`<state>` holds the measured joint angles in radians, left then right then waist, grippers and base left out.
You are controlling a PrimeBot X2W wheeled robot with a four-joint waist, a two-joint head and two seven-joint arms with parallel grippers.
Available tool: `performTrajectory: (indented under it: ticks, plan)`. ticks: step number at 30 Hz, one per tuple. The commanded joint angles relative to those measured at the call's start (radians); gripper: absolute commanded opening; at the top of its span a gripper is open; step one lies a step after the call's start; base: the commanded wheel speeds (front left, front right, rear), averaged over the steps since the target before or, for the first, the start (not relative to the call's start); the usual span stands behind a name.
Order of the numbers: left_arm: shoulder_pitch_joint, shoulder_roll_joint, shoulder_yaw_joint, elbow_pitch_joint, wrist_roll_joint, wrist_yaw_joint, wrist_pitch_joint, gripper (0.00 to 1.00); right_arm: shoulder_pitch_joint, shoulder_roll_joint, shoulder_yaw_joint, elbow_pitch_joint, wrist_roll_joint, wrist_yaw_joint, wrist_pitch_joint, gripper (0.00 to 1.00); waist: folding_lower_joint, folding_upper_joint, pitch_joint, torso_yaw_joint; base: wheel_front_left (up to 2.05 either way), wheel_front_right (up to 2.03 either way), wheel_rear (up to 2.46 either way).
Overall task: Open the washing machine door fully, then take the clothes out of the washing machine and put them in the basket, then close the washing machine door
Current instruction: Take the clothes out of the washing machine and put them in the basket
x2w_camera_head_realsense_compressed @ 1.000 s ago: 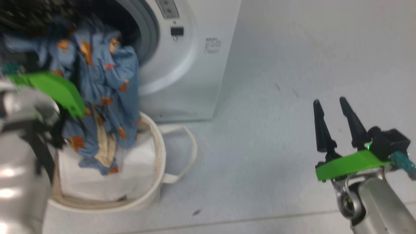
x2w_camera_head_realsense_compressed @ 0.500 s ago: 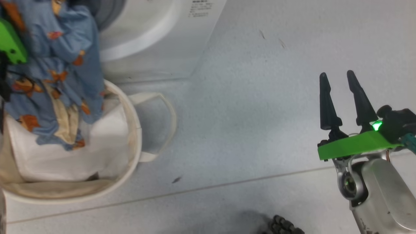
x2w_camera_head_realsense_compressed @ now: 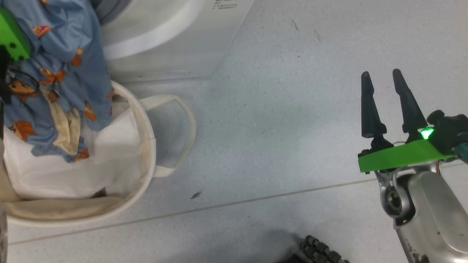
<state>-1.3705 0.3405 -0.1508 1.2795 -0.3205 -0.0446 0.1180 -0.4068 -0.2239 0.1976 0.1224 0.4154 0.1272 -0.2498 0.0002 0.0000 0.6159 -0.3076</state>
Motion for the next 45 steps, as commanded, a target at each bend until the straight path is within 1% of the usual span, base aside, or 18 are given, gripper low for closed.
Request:
performTrajectory:
  ticks: [1, 4, 9, 12, 16, 20, 21, 26, 31, 34, 37, 45]
  plan:
    - [0.011, 0.041, 0.005, -0.016, -0.015, -0.005, -0.023, 0.0, 0.02, -0.003, 0.008, -0.025, -0.001, 0.003, -0.012, 1.0, -0.0002, 0.0, -0.013, 0.0, 0.0, 0.0, 0.0]
    - [0.04, 0.04, 0.013, -0.013, -0.029, -0.017, -0.085, 0.0, 0.032, -0.004, 0.005, -0.018, -0.002, 0.003, -0.012, 1.0, -0.0002, 0.0, -0.04, 0.004, 0.0, 0.0, 0.0]
    - [0.111, 0.029, 0.015, -0.02, -0.044, -0.046, -0.222, 0.0, 0.051, -0.004, -0.004, -0.012, -0.003, 0.003, -0.012, 1.0, -0.0002, 0.0, -0.099, 0.019, 0.0, 0.0, 0.0]
    - [0.172, 0.015, 0.016, -0.026, -0.058, -0.061, -0.299, 0.0, 0.068, -0.006, -0.01, -0.006, -0.004, 0.003, -0.012, 1.0, -0.0002, 0.0, -0.141, 0.034, 0.0, 0.0, 0.0]
    - [0.266, -0.016, 0.004, -0.049, -0.064, -0.073, -0.354, 0.0, 0.096, -0.013, -0.019, 0.007, -0.004, 0.003, -0.012, 1.0, -0.0002, 0.0, -0.198, 0.066, 0.0, 0.0, 0.0]
    - [0.37, -0.062, 0.002, -0.105, -0.089, -0.082, -0.373, 0.0, 0.123, -0.023, -0.027, 0.016, -0.006, 0.003, -0.012, 1.0, -0.0002, 0.0, -0.255, 0.104, 0.0, 0.0, 0.0]
    - [0.37, -0.062, 0.002, -0.105, -0.089, -0.082, -0.373, 0.0, 0.123, -0.023, -0.027, 0.016, -0.006, 0.003, -0.012, 1.0, -0.0002, 0.0, -0.255, 0.104, 0.0, 0.0, 0.0]
    - [0.513, -0.084, 0.007, -0.185, -0.111, -0.084, -0.378, 0.0, 0.147, -0.032, -0.023, 0.02, -0.009, 0.003, -0.012, 1.0, -0.0002, 0.0, -0.315, 0.143, 0.0, 0.0, 0.0]
    - [0.644, -0.093, 0.027, -0.201, -0.138, -0.069, -0.379, 0.0, 0.157, -0.039, -0.013, 0.016, -0.009, 0.003, -0.012, 1.0, -0.0002, 0.0, -0.34, 0.158, 0.0, 0.0, 0.0]
    - [0.687, -0.106, 0.033, -0.199, -0.156, -0.069, -0.379, 0.0, 0.154, -0.045, -0.014, 0.007, -0.007, 0.003, -0.012, 1.0, -0.0002, 0.0, -0.33, 0.157, 0.0, 0.0, 0.0]
    - [0.696, -0.118, 0.029, -0.183, -0.162, -0.071, -0.378, 0.0, 0.145, -0.053, -0.014, 0.001, -0.006, 0.003, -0.012, 1.0, -0.0002, 0.0, -0.306, 0.149, 0.0, 0.0, 0.0]
    - [0.624, -0.161, -0.001, -0.109, -0.177, -0.082, -0.372, 0.0, 0.111, -0.062, -0.03, -0.025, 0.0, 0.003, -0.012, 1.0, -0.0002, 0.0, -0.195, 0.104, 0.0, 0.0, 0.0]
